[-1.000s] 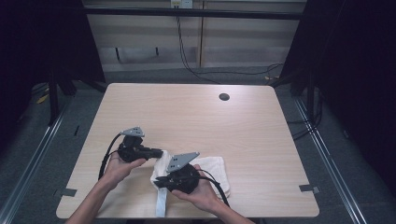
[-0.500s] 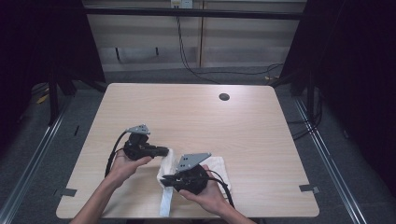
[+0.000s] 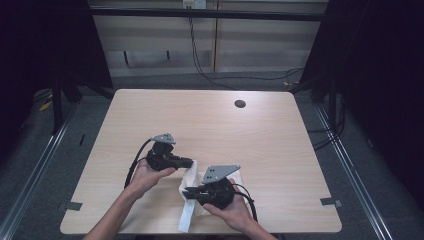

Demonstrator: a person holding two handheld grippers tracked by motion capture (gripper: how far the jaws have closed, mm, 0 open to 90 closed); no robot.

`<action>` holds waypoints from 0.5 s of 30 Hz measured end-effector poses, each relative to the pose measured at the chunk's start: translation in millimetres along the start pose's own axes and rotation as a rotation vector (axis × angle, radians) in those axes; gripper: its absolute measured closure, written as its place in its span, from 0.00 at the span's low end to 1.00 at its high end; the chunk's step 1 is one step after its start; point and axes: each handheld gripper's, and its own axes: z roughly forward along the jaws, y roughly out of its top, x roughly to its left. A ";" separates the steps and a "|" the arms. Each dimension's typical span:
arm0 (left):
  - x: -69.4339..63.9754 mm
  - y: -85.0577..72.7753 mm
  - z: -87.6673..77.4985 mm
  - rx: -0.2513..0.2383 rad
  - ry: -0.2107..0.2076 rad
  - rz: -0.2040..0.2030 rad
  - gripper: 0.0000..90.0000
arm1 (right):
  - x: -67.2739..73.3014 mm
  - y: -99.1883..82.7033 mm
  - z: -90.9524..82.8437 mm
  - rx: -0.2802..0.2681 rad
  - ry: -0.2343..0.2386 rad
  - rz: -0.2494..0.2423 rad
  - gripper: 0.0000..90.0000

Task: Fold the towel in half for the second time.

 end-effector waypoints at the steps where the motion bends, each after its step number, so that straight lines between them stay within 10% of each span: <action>1: 0.3 -0.2 1.4 -0.003 0.005 -0.005 0.96 | -1.1 -1.3 -2.5 -0.004 -0.009 0.002 0.95; 15: -3.1 10.4 29.5 0.037 -0.033 -0.005 0.96 | -13.5 -18.6 -23.8 -0.005 -0.019 0.077 0.94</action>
